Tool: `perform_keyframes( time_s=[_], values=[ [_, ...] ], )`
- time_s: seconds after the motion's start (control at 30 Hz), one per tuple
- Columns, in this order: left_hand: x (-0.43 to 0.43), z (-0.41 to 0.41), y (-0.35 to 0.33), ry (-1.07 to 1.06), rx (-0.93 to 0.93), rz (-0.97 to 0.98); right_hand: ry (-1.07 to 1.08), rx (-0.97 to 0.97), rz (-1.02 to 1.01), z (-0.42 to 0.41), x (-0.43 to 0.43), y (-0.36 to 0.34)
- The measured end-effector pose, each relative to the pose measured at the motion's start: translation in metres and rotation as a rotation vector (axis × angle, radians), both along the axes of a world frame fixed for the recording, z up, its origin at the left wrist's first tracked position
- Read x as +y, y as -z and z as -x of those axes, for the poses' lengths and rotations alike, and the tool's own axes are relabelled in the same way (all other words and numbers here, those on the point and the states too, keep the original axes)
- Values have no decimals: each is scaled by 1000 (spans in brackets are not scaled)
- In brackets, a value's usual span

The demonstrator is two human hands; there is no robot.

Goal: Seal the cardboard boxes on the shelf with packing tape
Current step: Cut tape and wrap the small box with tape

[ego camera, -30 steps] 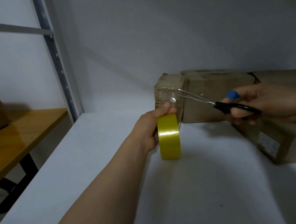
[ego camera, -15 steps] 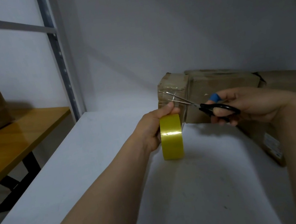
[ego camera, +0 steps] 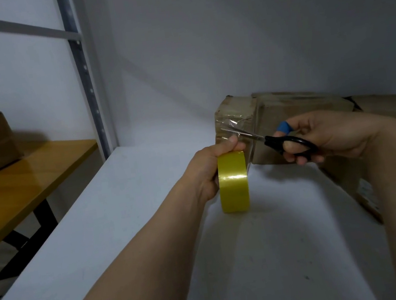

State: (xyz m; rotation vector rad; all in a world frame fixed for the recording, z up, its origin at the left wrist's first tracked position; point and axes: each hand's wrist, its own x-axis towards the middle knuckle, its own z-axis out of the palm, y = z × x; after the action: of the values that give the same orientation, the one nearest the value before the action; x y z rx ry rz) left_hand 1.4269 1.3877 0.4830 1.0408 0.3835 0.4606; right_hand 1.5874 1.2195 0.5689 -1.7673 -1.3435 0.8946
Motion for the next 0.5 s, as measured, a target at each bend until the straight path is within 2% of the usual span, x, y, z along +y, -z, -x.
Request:
perform_keyframes(
  time_s=[0.33,0.5],
  values=[
    [-1,3,-4,-1,17,-15,22,-50,17,3,0,-3],
    [-4,1,-5,-5,6,-7,-28,18,15,8,2,0]
  ],
)
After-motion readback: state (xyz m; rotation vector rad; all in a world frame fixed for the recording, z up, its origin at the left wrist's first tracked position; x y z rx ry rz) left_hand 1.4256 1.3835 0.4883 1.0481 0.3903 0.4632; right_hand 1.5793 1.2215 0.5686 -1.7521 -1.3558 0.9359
